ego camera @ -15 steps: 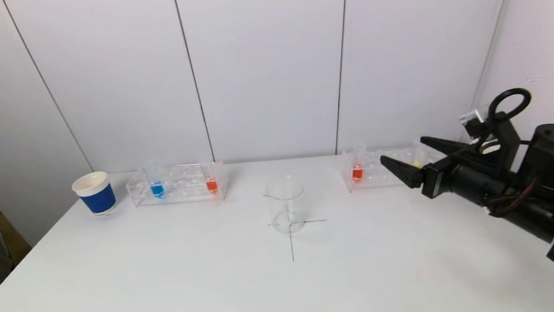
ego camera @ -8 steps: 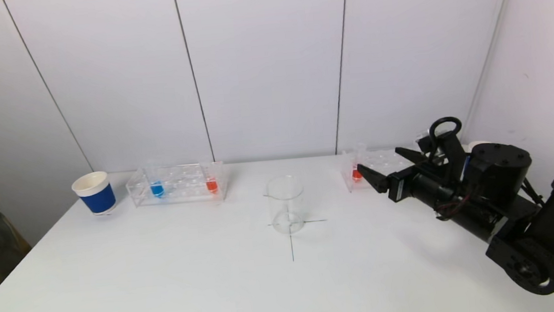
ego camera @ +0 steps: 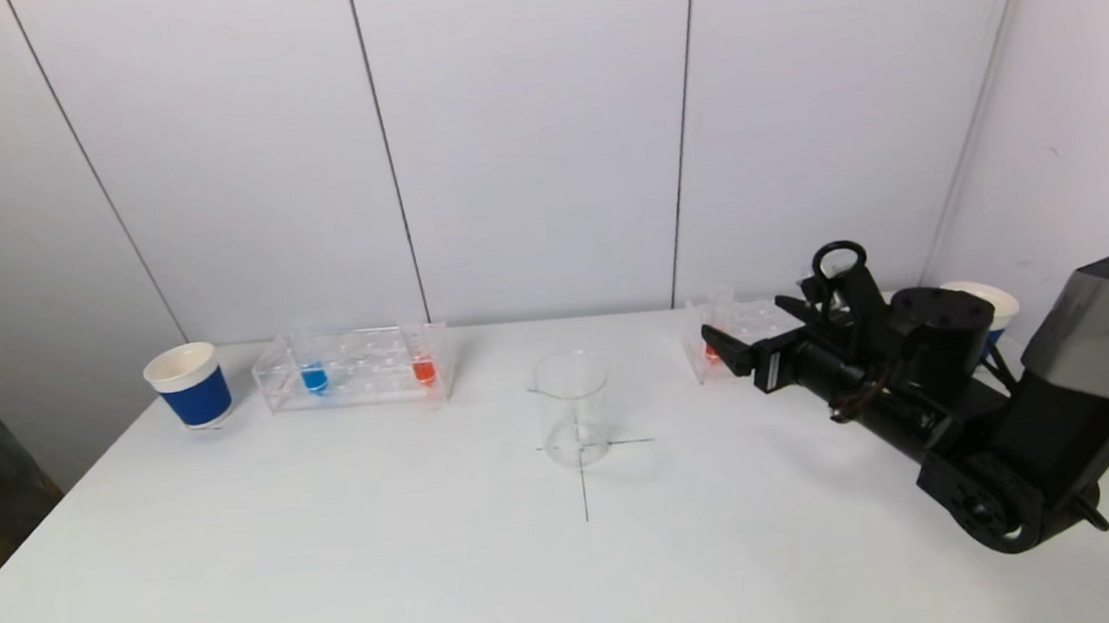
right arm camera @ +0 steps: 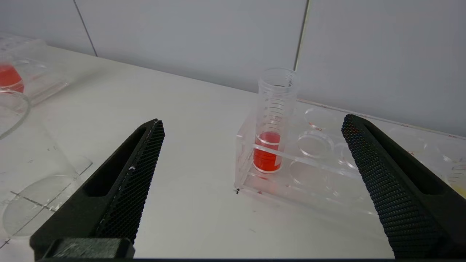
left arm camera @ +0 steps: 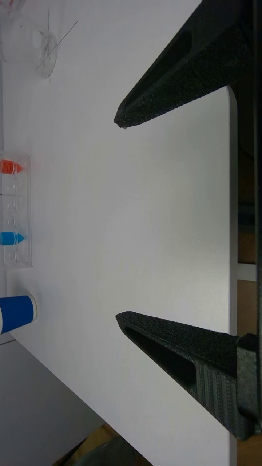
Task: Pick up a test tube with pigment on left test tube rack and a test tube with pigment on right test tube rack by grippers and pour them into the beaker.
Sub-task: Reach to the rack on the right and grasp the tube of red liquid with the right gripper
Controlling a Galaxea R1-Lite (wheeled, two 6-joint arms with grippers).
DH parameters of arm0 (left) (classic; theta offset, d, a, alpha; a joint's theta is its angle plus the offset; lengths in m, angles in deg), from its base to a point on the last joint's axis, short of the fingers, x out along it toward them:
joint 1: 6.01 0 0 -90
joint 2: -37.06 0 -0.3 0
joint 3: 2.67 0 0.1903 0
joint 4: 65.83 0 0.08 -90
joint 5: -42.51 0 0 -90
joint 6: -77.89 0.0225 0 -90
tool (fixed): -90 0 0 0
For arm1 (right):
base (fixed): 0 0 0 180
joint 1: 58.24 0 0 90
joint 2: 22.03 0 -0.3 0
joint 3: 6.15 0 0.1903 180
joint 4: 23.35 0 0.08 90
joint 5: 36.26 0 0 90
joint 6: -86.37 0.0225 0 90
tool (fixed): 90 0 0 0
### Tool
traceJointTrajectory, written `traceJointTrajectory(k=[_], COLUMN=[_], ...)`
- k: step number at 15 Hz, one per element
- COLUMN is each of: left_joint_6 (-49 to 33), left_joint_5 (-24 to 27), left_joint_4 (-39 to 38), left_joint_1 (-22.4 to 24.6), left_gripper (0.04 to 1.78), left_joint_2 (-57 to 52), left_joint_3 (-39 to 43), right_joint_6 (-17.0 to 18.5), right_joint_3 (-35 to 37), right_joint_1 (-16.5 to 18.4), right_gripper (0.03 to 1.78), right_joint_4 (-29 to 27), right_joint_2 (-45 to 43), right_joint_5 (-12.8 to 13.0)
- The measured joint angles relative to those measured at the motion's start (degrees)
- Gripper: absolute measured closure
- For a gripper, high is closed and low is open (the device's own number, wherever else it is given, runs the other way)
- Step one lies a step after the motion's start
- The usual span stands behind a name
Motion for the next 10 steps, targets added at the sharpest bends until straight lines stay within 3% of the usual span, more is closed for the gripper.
traceJointTrajectory(k=[10], left_joint_6=[0.0], left_joint_5=[0.0], left_joint_4=[0.0], left_joint_1=[0.0], left_gripper=[0.06], left_joint_2=[0.0], left_joint_3=[0.0], right_joint_6=[0.7], right_joint_3=[-11.8], right_joint_1=[1.0], right_gripper=[0.04], right_joint_4=[-5.5], right_joint_2=[6.3], right_joint_5=[2.4])
